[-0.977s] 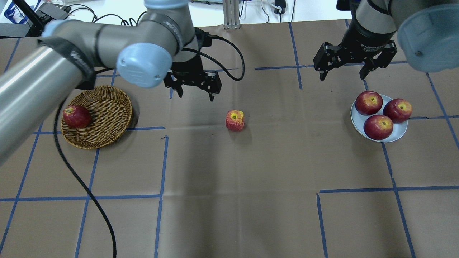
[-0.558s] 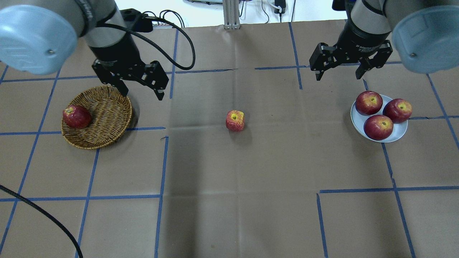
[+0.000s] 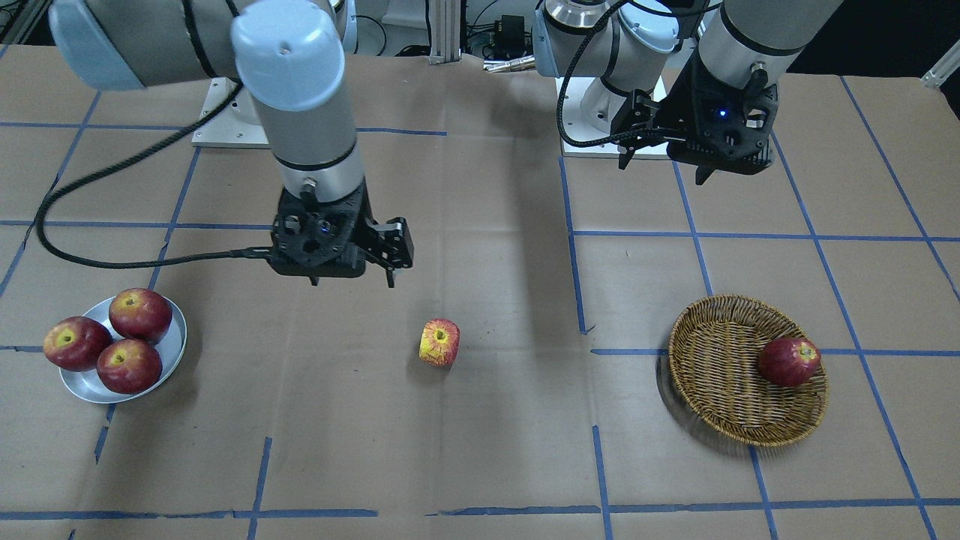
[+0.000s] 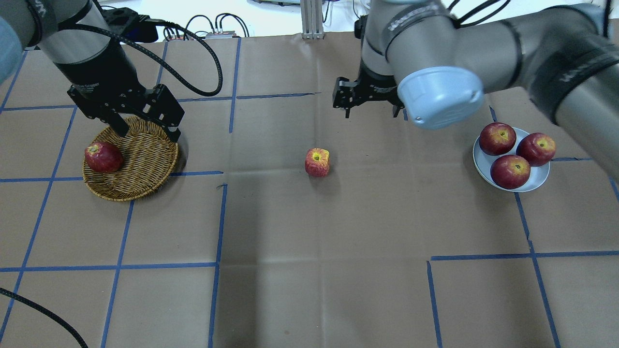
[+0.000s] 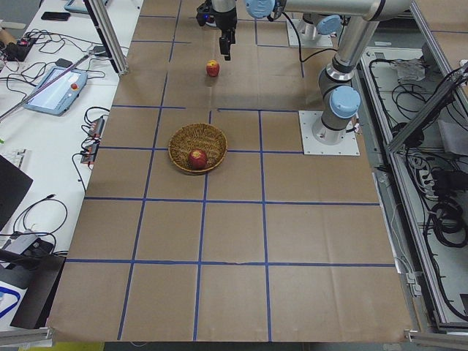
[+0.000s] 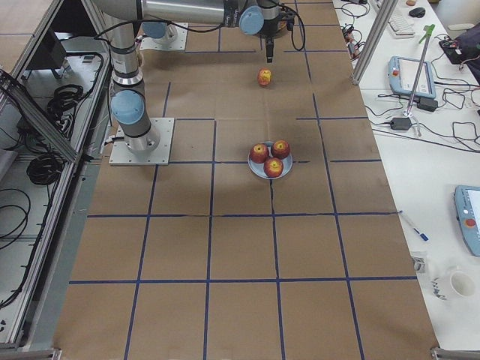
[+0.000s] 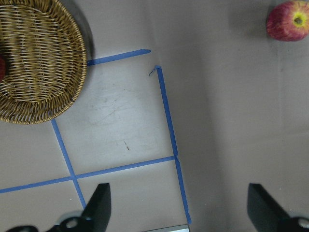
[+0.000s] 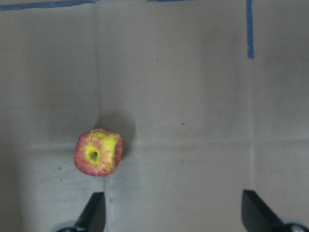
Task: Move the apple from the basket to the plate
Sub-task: 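Reach the right gripper to the apple on the table and grasp it, then lift the apple with the right gripper and carry it over the white plate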
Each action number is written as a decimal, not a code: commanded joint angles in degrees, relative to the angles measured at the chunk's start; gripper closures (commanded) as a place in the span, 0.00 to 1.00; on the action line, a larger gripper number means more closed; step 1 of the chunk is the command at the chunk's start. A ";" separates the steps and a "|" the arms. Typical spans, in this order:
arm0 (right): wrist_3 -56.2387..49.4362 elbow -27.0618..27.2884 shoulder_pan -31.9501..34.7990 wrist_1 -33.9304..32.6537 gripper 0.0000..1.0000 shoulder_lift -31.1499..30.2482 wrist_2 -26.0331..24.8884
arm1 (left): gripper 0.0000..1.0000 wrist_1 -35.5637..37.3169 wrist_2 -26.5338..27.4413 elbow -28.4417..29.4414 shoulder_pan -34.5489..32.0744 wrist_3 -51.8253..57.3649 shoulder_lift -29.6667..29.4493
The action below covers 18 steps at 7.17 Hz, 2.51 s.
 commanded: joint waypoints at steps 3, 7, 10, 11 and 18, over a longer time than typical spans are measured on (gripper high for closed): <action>9.12 0.60 7.33 -17.20 0.00 14.57 -2.40 | 0.01 3.68 -0.74 -1.48 -0.11 -0.69 -2.07; 8.95 6.04 7.69 -23.81 0.00 17.85 -2.31 | 0.01 3.70 -0.39 -1.83 -0.11 -0.87 -1.64; 9.12 6.84 7.69 -23.73 0.25 17.59 -2.13 | 0.01 3.70 -0.39 -1.92 -0.11 -0.87 -1.64; 9.21 6.84 7.60 -23.64 0.51 17.33 -1.96 | 0.01 3.70 -0.39 -1.92 -0.11 -0.87 -1.64; -13.82 5.26 -15.09 -5.58 0.57 -0.67 -1.70 | 0.01 3.70 -0.39 -1.92 -0.11 -0.87 -1.73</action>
